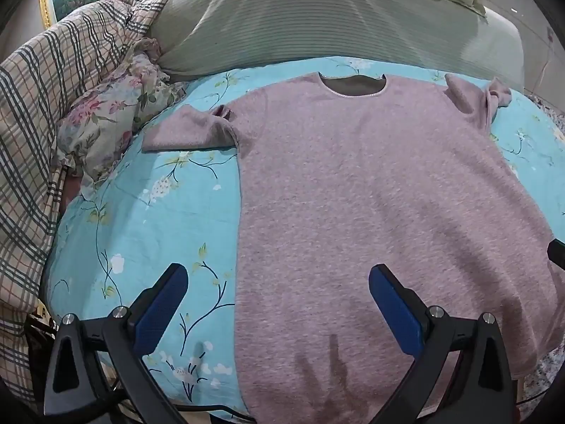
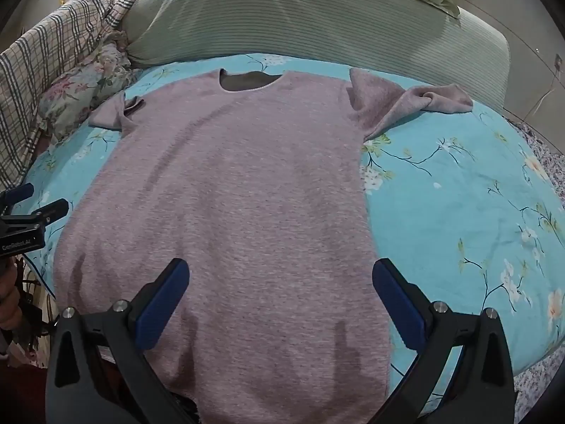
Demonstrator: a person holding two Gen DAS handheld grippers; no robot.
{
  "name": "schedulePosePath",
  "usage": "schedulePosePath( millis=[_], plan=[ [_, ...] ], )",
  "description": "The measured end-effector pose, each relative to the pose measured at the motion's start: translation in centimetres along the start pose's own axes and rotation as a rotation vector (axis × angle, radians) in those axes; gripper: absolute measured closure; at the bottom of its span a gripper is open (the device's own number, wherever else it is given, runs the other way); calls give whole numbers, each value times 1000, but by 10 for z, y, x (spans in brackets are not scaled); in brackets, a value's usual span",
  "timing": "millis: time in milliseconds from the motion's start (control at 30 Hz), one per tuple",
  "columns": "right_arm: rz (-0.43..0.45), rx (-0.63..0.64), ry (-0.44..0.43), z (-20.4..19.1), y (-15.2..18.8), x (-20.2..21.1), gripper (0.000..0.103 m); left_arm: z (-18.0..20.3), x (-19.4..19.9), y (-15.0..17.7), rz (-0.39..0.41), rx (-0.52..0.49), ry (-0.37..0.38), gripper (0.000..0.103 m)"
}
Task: Fold small clothes
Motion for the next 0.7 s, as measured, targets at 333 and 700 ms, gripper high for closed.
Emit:
schedulePosePath(
  millis=[333,700],
  plan=[
    [0,-5,4,4,0,0,0,-2,-5,0,7,0,-1,0],
    [1,-7,2,3,0,2,0,-3,-7,1,9,1,5,0]
  ],
)
Point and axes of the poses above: each gripper's, at about its wrist camera, not at the fingertips, and x roughly against the way its jaws point, z to its right, y to its underside, the point moved 7 cm from there along -x, roughly the way its jaws point, and after that the axes turned 7 degrees about z, right-handed, at the moved point
